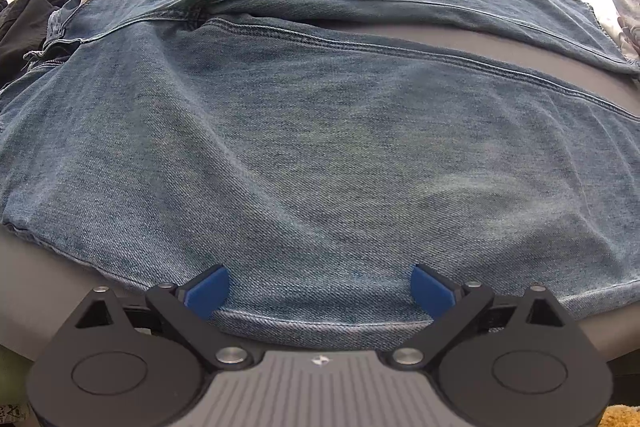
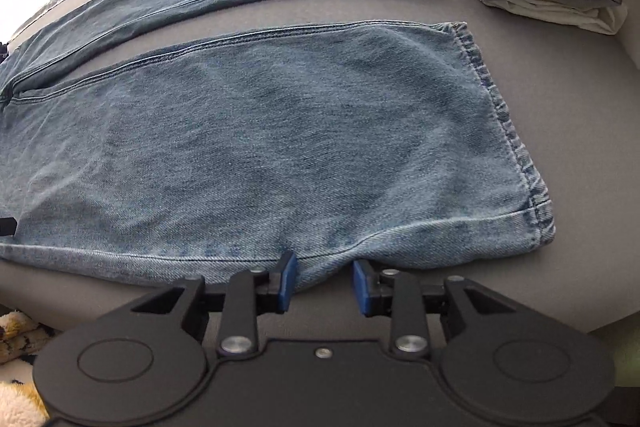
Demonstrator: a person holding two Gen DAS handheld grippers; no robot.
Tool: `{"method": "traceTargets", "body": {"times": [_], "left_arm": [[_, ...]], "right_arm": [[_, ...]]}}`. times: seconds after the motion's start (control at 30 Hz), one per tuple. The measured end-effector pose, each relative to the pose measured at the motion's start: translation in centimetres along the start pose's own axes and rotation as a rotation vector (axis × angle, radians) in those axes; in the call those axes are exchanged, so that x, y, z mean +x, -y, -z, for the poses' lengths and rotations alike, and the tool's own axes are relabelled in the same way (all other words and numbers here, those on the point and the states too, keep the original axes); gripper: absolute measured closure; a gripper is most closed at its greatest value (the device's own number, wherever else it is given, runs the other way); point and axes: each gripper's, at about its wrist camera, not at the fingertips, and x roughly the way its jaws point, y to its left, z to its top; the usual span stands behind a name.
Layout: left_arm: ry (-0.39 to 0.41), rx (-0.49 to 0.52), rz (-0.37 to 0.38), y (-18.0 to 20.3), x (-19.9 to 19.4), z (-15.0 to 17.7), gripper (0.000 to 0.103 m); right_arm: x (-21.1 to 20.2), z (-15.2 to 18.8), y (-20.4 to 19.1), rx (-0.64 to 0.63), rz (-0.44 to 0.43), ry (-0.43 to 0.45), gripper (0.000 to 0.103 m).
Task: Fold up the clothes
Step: 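Grasp the leg hem with the right gripper while left gripper grasps the jeans edge, then lift the leg hem with the right gripper while left gripper holds the jeans edge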
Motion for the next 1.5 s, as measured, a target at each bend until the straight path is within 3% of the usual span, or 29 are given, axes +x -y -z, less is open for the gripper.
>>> {"method": "traceTargets", "body": {"times": [0.17, 0.37, 0.63, 0.83, 0.93, 1.0, 1.13, 1.17, 1.3, 1.5], "left_arm": [[0.02, 0.021, -0.007, -1.5, -1.1, 0.1, 0.006], [0.043, -0.006, -0.093, -6.7, -2.7, -0.4, 0.006], [0.022, -0.211, -0.157, -16.3, -3.1, 0.2, 0.006], [0.008, -0.403, -0.051, -20.1, -1.8, 0.2, 0.007], [0.017, -0.408, -0.015, -19.4, -1.3, -0.2, 0.02], [0.025, -0.386, -0.041, -18.9, -1.1, -0.7, 0.031], [0.036, -0.34, -0.126, -18.2, -1.0, -1.7, 0.085], [0.041, -0.336, -0.133, -18.2, -1.1, -1.9, 0.092], [0.065, -0.336, -0.133, -18.3, -1.6, -2.5, 0.097], [0.143, -0.226, -0.191, -16.6, -3.2, -3.8, 0.098]], "right_arm": [[0.1, -0.6, -0.8, -0.025, 0.019, 0.006, 0.082], [0.5, -1.6, -2.6, -0.052, 0.09, 0.002, 0.089], [1.0, -1.9, -3.9, -0.024, 0.181, 0.0, 0.09], [1.1, -2.2, -4.0, 0.019, 0.213, -0.008, 0.09], [1.2, -2.2, -4.2, 0.028, 0.228, -0.008, 0.091], [1.2, -2.2, -4.7, 0.019, 0.241, 0.0, 0.092], [1.4, -2.2, -5.4, 0.002, 0.271, 0.015, 0.095], [1.4, -2.3, -5.5, 0.01, 0.278, 0.019, 0.095], [0.8, -2.3, -6.0, 0.061, 0.305, 0.052, 0.098], [-1.2, -3.6, -8.1, -0.028, 0.364, 0.135, 0.098]]}}
